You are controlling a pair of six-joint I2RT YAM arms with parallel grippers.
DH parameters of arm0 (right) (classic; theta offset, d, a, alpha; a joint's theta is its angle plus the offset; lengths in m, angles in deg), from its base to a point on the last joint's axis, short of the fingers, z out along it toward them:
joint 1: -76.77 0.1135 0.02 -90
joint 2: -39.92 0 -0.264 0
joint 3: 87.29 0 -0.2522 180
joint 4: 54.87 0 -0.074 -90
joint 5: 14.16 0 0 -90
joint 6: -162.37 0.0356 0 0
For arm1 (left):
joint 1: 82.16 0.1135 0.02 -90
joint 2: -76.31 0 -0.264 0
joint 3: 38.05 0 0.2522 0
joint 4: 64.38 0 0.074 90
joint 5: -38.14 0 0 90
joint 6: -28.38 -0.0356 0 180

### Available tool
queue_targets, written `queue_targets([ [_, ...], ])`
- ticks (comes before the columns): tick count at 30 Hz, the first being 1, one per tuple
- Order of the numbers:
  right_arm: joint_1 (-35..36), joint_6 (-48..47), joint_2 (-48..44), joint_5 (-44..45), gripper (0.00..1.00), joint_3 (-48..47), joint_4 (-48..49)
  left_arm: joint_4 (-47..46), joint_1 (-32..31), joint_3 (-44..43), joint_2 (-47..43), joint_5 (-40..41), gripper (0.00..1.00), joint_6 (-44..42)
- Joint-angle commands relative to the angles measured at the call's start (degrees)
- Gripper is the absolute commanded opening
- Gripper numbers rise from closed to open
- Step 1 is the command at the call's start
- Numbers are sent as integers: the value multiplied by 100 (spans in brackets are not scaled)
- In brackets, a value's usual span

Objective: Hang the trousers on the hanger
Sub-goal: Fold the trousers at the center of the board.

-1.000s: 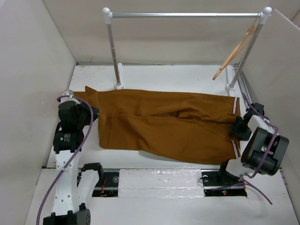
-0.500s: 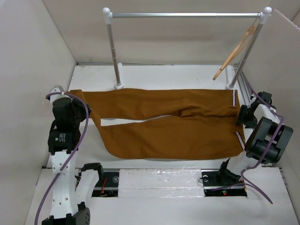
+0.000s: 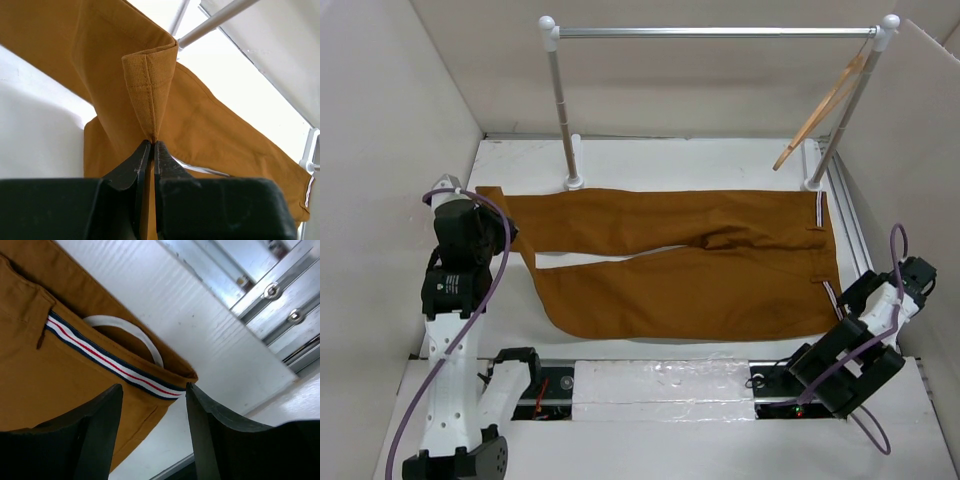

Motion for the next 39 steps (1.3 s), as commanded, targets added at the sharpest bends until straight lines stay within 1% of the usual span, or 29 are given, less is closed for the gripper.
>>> queue_targets([
  [1,-172,335,58,-332,59,-44,-76,-140,-111,-245,-54,-33,0,34],
  [2,-338,326,67,-315,59,-27,-111,-149,-112,-201,-81,-33,0,34],
  [6,-463,502,190,-429,58,174,3,-219,-112,36,-177,-33,0,43],
  [10,-516,643,225,-165,57,351,3,-246,-182,116,-195,266,0,-10],
  [12,-516,748,234,-113,51,307,-93,-184,-182,37,-143,441,0,-27],
  [14,-516,783,313,-51,50,272,-111,-193,-182,-25,-116,494,0,-19],
  [17,-516,888,339,19,46,280,-85,-237,-182,19,-98,538,0,-27],
  [18,-333,1045,304,141,44,246,-102,-246,-182,36,-90,617,0,-27],
  [21,-165,1187,330,265,42,237,-67,-281,-182,63,-98,679,0,-27],
  [23,-33,1231,541,361,42,245,-15,-325,-182,115,-98,740,0,-19],
  [24,203,1345,628,423,41,245,12,-342,-182,142,-107,801,0,-10],
  [26,493,1486,796,598,37,210,56,-404,-182,212,-98,837,0,-10],
  [28,862,1741,910,696,26,193,65,-439,-182,274,-107,899,0,-1],
  [29,942,1794,937,696,24,201,65,-483,-182,343,-107,916,0,-1],
  [30,1021,1890,946,696,16,193,65,-509,-182,379,-98,968,0,-10],
  [33,1224,1944,885,889,0,140,-31,-658,-182,625,-125,1004,0,-1],
  [35,1224,1821,692,968,0,9,-128,-764,-182,765,-125,1022,0,8],
  [38,1364,1374,463,1152,0,-597,-462,-869,-182,836,-125,1171,0,-18],
  [39,1365,1068,367,1214,0,-798,-698,-887,-182,819,-107,1328,0,-27],
])
